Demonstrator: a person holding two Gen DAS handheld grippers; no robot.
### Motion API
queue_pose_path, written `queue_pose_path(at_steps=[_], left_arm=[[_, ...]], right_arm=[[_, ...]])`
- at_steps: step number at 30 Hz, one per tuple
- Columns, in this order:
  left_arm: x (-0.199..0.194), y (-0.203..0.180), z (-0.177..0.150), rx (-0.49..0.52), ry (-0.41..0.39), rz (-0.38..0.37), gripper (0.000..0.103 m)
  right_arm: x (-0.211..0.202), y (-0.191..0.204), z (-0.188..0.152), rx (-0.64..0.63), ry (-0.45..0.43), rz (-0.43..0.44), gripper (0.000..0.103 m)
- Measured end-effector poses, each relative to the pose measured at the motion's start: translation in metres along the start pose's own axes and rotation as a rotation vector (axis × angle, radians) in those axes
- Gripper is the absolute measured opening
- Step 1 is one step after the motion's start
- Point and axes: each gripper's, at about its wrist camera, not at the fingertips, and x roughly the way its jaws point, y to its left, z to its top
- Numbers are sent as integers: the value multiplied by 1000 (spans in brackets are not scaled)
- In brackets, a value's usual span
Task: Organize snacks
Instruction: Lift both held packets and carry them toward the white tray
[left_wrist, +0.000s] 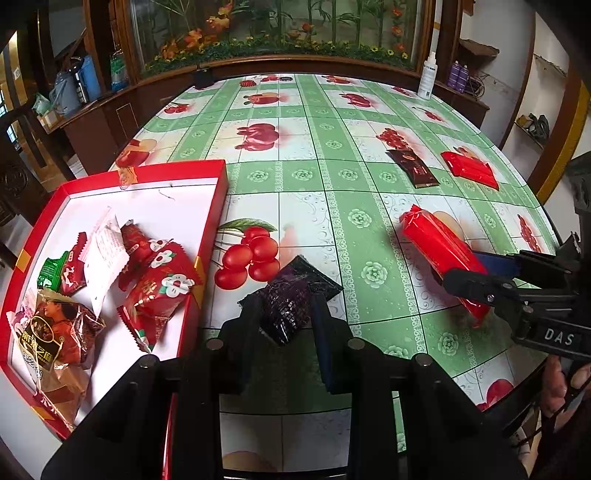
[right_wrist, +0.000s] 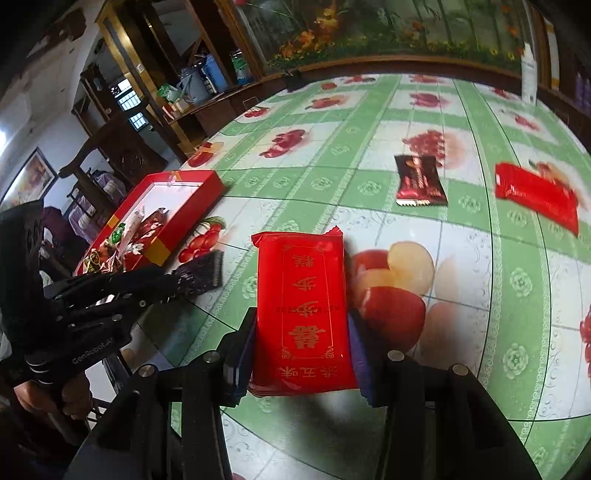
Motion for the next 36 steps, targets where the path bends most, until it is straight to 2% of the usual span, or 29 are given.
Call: queue_pose_path(at_steps=[17, 25, 29, 30, 31, 33, 36], left_arm=[[-15, 2, 3, 1, -42, 10, 26], [-32, 35, 9, -50, -87, 38, 26], [-33, 31, 10, 17, -95, -6, 27], [-31, 26, 11, 40, -94, -16, 30], [-28, 21, 12, 69, -90, -28, 37], [-18, 11, 14, 129, -66, -19, 44], [0, 3, 18, 190, -10, -16, 44]], right_arm=[[-4, 14, 6, -36, -12, 2, 46], [-3, 31, 21, -66, -34, 18, 46], [1, 31, 23, -54, -32, 25, 46], [2, 29, 22, -44, -28, 24, 46], [3, 28, 21, -36, -24, 24, 47], [3, 23, 17, -22, -20, 17, 47], [-2, 15, 12, -11, -21, 4, 47]])
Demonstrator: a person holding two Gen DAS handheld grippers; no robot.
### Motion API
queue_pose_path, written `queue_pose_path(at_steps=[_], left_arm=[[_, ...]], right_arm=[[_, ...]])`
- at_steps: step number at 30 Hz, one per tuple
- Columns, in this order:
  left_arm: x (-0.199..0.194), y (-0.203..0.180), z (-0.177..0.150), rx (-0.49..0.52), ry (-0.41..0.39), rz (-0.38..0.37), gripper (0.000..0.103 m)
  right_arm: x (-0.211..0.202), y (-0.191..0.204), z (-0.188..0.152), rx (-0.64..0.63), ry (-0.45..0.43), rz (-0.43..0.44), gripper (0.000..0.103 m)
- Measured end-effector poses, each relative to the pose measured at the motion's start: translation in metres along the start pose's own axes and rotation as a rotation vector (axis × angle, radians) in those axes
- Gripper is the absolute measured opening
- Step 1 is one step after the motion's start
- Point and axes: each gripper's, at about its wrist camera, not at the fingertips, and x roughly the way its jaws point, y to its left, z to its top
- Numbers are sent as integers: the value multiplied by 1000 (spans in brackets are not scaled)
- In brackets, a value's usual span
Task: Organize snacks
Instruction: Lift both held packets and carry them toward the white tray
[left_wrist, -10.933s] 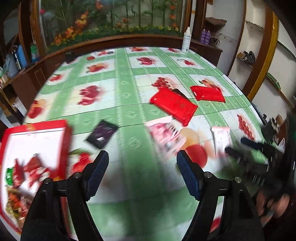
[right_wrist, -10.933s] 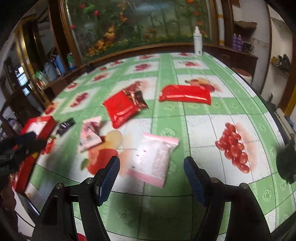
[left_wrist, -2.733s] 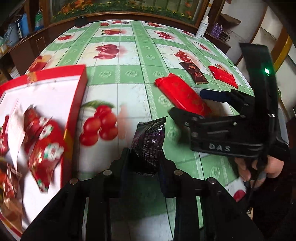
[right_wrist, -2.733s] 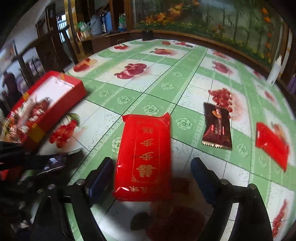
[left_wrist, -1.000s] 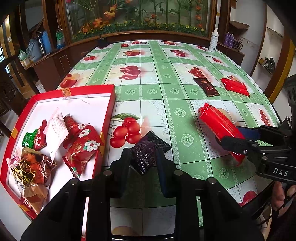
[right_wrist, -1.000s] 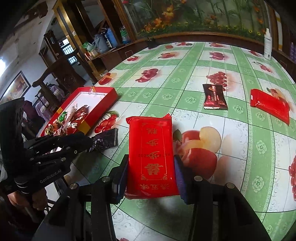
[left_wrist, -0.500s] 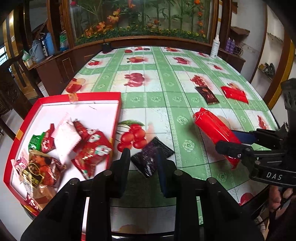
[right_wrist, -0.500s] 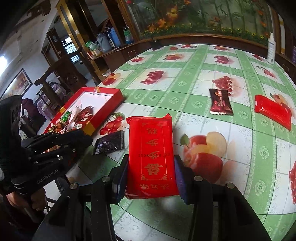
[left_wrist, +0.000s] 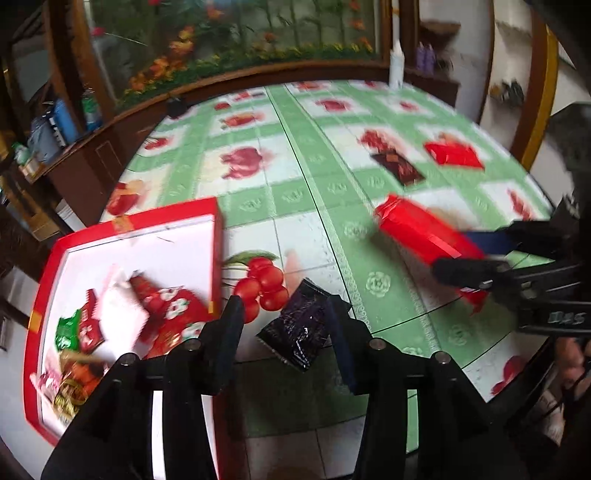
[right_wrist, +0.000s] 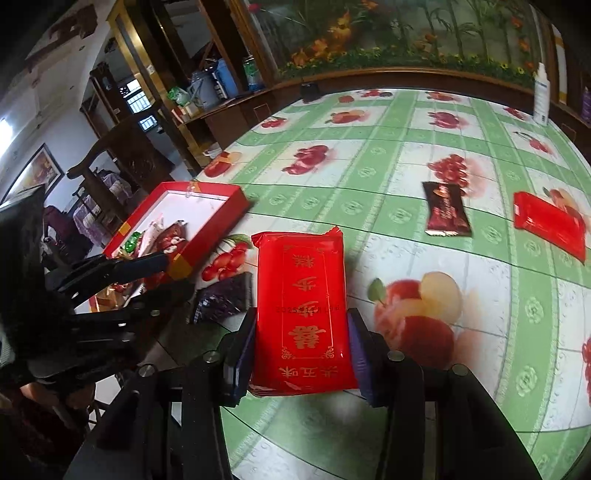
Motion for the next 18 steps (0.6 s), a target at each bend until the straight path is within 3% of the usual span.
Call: queue_pose_path(at_steps=[6, 7, 9, 11, 15, 18], left_arm=[[19, -9, 4, 87, 68, -138, 44], [24, -9, 4, 93, 91, -165, 49], [32, -6, 3, 79, 126, -155, 51], [38, -3, -1, 78, 156, -196, 51], [38, -10, -3, 103, 144, -194, 51], [39, -4, 0, 60, 133, -183, 40]], right_arm=[[-11, -26, -7, 54, -14, -30, 47], [-12, -30, -8, 63, -13, -30, 47], [-12, -35, -9, 76, -14, -33, 47], [-13, -39, -11, 83, -13, -32, 47], [-11, -43, -11, 93, -13, -31, 47], [-11, -45, -12, 98, -12, -23, 47]])
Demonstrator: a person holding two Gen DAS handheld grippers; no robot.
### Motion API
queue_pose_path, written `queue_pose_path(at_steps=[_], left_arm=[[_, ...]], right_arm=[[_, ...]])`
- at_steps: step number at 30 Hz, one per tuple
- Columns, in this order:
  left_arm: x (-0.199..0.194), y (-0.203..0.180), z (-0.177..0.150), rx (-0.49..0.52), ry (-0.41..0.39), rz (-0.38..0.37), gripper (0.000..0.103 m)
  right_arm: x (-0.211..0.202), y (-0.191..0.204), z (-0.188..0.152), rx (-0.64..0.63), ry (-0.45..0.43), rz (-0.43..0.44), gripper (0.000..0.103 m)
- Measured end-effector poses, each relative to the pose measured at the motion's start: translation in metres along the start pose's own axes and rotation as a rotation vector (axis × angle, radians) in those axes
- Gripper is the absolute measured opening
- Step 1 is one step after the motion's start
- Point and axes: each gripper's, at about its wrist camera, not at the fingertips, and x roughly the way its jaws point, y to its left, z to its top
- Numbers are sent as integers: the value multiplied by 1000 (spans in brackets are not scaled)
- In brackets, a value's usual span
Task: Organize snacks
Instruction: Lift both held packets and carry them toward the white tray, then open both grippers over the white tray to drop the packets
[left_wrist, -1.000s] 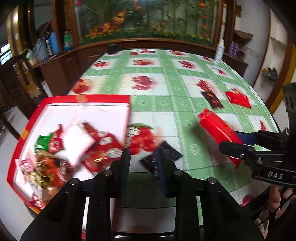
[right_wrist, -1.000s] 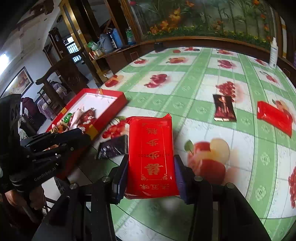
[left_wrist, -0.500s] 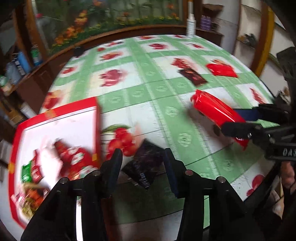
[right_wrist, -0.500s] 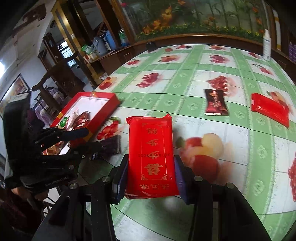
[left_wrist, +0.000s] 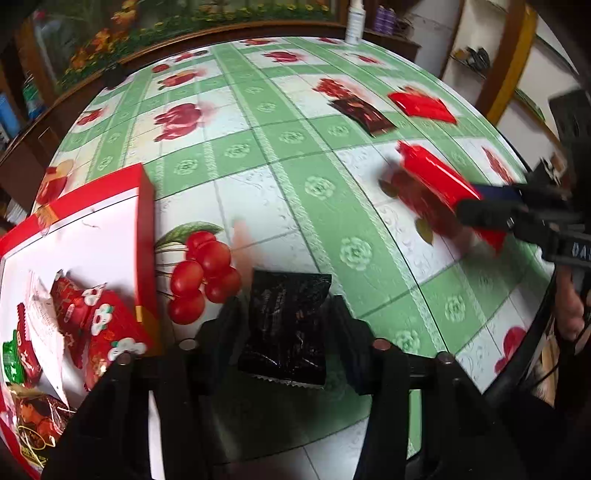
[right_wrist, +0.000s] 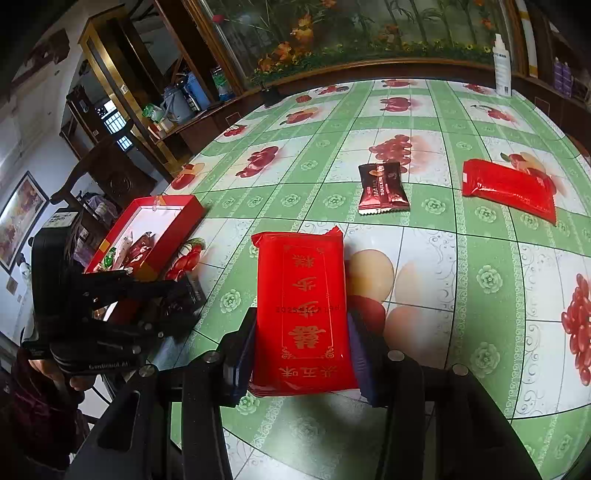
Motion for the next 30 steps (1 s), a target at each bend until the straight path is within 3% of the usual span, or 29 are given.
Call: queue_pose_path(at_steps=[5, 12, 18, 24, 30], left_arm=[[-2, 0, -3, -27, -15, 15, 35], [-17, -2, -7, -90, -53, -26, 35], [-57, -10, -9, -68, -172, -65, 35], [-100, 37, -24, -154, -256, 45, 35], [-111, 100, -46, -296, -254, 173, 35]], right_arm=[[1, -1, 0, 9, 4, 2, 47], [6, 14, 2, -17, 16, 26, 47], [9, 37, 11, -38, 5, 62, 47], [14, 82, 27, -116, -13, 124, 47], [45, 149, 46, -188, 4, 245, 46]])
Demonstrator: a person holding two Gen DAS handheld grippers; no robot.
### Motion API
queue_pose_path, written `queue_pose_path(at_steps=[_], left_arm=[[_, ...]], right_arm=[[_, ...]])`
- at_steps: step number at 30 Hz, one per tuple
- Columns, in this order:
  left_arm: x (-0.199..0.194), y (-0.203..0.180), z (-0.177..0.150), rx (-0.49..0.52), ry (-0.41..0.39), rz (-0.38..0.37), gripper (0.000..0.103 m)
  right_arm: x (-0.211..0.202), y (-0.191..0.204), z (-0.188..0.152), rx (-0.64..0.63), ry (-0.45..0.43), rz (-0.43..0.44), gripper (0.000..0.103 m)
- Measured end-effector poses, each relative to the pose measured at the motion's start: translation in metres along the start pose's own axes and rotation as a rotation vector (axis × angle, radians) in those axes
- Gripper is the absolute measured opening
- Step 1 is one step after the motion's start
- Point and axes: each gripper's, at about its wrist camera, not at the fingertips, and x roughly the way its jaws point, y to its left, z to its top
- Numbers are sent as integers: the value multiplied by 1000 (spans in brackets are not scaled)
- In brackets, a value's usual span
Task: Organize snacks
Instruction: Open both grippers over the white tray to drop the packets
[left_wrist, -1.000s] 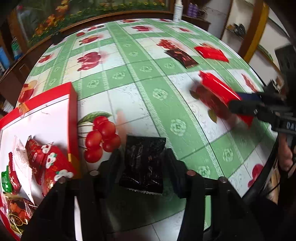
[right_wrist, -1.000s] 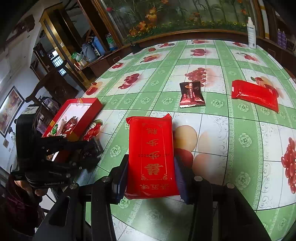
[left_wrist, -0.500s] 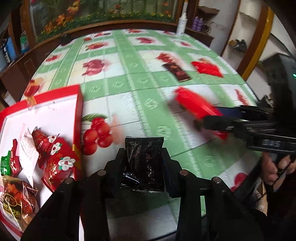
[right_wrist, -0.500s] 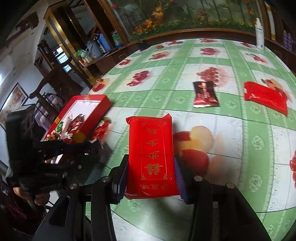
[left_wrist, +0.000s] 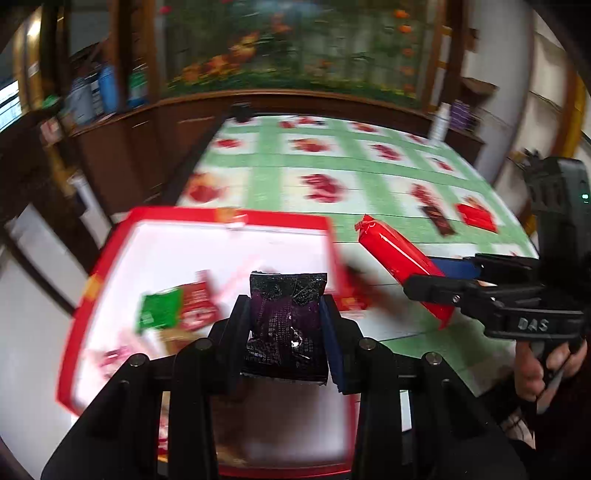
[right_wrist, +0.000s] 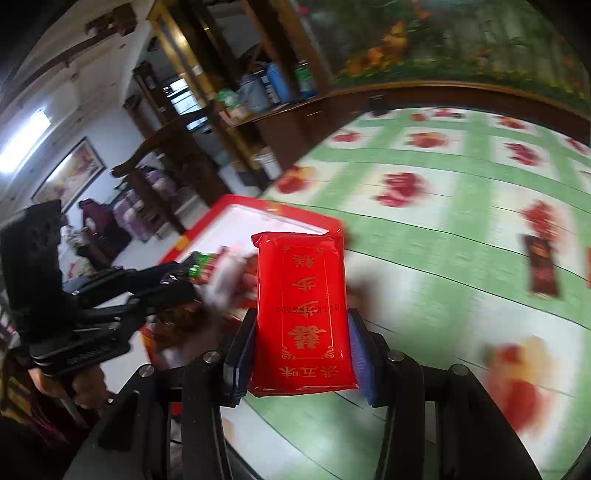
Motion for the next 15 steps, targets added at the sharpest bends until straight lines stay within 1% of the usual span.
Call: queue_pose_path(at_steps=[4, 5, 6, 7, 8, 9, 10, 11, 12, 15], left_arm=[[3, 21, -3, -59, 2, 76, 36], [3, 24, -3, -73, -2, 101, 39], [2, 25, -4, -83, -5, 127, 42], [1, 27, -5, -87, -7, 143, 50], [1, 29, -5, -95, -11, 162, 61], [1, 31, -5, -104, -13, 170, 66], [-1, 32, -5, -112, -21, 172, 68], [-2, 33, -6, -116, -26, 170, 68], [-3, 33, -6, -122, -30, 168, 68], [-2, 29, -3, -130, -26, 147, 68]], right_arm=[[33, 29, 16, 7, 9, 87, 47], [39, 34, 18, 8, 11, 109, 49], [45, 38, 21, 13, 14, 130, 50], [48, 40, 22, 13, 18, 144, 51], [50, 41, 23, 13, 23, 163, 54], [47, 40, 22, 18, 20, 176, 54], [44, 36, 22, 25, 12, 184, 57], [38, 28, 22, 33, -8, 183, 59], [34, 24, 22, 40, -23, 173, 60], [15, -6, 21, 91, -75, 117, 61]])
